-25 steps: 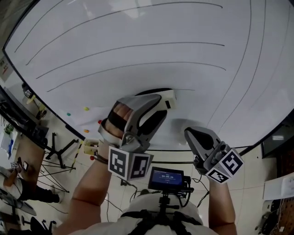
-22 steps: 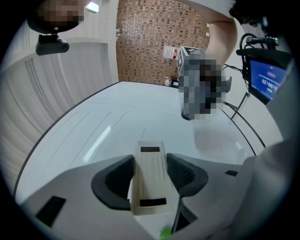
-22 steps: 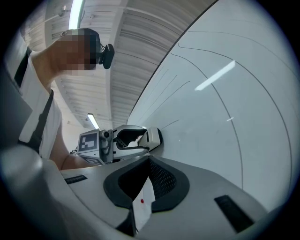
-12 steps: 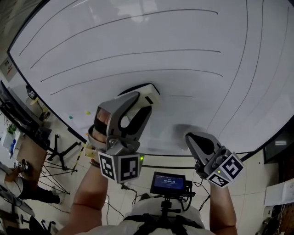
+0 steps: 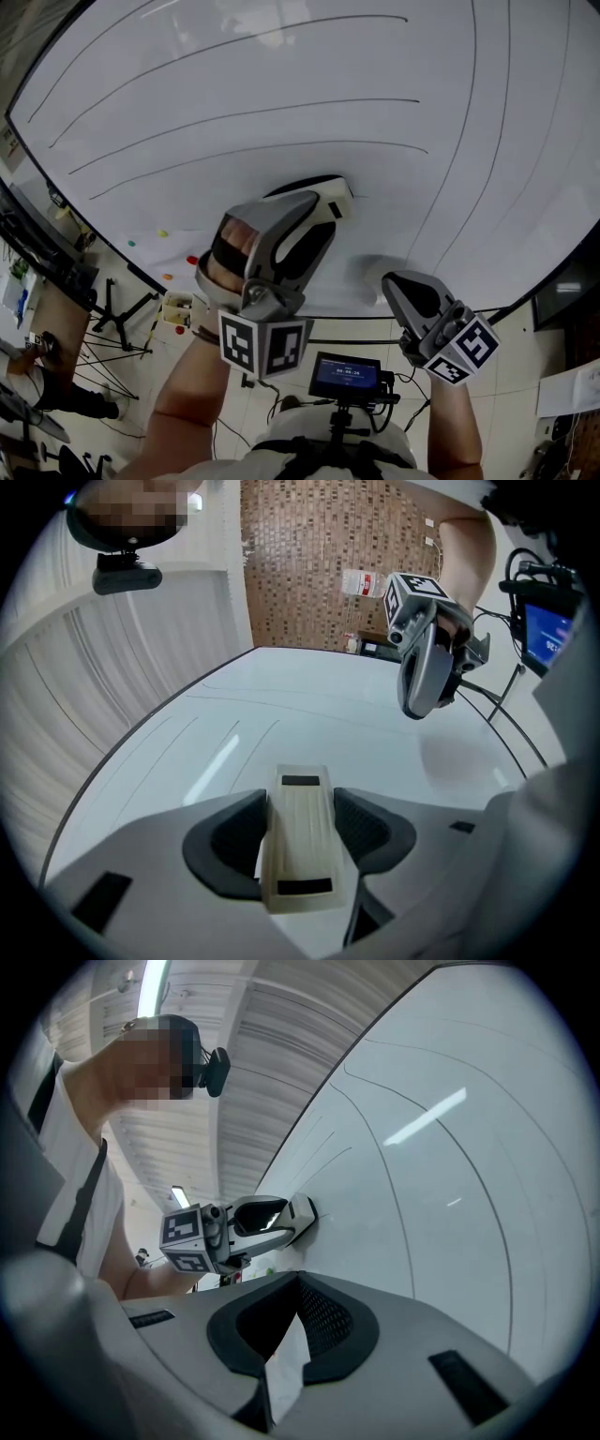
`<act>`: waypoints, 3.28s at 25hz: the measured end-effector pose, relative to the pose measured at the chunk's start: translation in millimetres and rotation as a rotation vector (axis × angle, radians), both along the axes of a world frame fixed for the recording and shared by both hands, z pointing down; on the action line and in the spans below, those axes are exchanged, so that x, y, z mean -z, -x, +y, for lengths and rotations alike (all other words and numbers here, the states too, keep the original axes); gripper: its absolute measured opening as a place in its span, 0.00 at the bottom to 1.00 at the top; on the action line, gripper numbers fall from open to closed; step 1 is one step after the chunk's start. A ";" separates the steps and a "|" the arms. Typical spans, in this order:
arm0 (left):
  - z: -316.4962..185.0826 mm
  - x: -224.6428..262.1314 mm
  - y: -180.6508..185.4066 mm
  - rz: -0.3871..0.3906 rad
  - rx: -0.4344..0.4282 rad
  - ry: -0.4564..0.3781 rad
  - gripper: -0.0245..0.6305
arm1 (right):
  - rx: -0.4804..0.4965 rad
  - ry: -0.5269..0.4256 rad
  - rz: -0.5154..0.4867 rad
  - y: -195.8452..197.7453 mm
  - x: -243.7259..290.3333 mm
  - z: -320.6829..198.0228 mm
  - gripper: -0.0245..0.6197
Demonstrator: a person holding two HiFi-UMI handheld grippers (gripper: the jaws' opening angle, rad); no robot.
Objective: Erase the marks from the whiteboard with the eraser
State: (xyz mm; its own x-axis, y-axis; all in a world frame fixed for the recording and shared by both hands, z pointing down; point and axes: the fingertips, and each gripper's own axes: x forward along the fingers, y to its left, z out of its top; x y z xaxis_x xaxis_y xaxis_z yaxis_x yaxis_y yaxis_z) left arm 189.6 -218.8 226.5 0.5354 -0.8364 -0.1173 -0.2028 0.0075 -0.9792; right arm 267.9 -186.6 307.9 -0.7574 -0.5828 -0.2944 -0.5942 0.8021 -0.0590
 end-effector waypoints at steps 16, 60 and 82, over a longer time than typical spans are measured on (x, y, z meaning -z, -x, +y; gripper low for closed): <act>-4.6 -10.5 20.2 0.062 0.108 0.050 0.44 | 0.050 0.001 -0.006 -26.0 -1.6 -4.0 0.06; 47.2 -196.8 -13.4 0.310 0.023 0.749 0.43 | 0.133 0.149 -0.047 -21.1 -62.6 10.9 0.06; 121.6 -253.2 183.2 0.959 0.002 0.903 0.43 | 0.201 0.388 0.095 108.2 -170.1 81.7 0.06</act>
